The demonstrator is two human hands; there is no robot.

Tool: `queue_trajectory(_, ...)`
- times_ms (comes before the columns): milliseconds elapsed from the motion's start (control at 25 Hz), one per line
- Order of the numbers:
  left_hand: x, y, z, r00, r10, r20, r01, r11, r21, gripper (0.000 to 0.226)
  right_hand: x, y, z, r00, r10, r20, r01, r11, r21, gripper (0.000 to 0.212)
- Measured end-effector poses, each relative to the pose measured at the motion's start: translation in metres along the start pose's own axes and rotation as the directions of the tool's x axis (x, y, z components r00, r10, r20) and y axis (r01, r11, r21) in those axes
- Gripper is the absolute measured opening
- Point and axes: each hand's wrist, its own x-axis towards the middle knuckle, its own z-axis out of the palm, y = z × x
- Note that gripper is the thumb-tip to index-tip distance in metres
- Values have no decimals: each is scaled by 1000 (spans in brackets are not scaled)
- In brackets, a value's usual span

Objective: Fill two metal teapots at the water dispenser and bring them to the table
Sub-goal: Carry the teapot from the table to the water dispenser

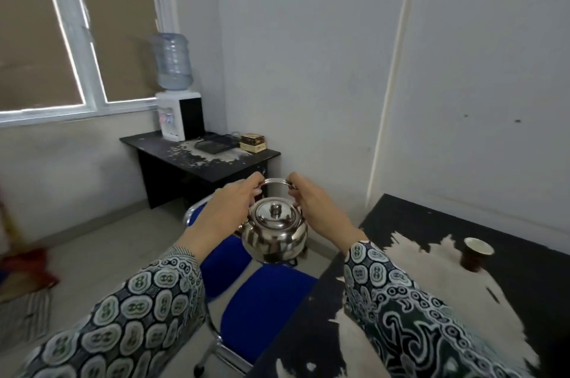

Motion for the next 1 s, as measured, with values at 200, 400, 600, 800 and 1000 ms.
queue_trajectory(200,2,-105,-40,999,-12,34,11,999,43,10,77,-45,70,1000,-3,-25,2,999,-32,18)
queue_trajectory(400,7,-213,-61,995,-72,68,69,997,43,13,157,-73,148,1000,12,27,-11,999,-48,18)
queue_trajectory(600,17,-310,-66,985,-169,37,167,984,60,16,234,-82,224,994,36,107,-34,999,-20,16)
queue_trajectory(800,47,-407,-64,946,-305,108,321,929,-184,11,318,-82,297,983,48,180,-54,998,27,18)
queue_trajectory(1000,99,-507,-69,923,-331,197,385,816,-431,20,416,-73,346,974,60,219,-78,994,74,10)
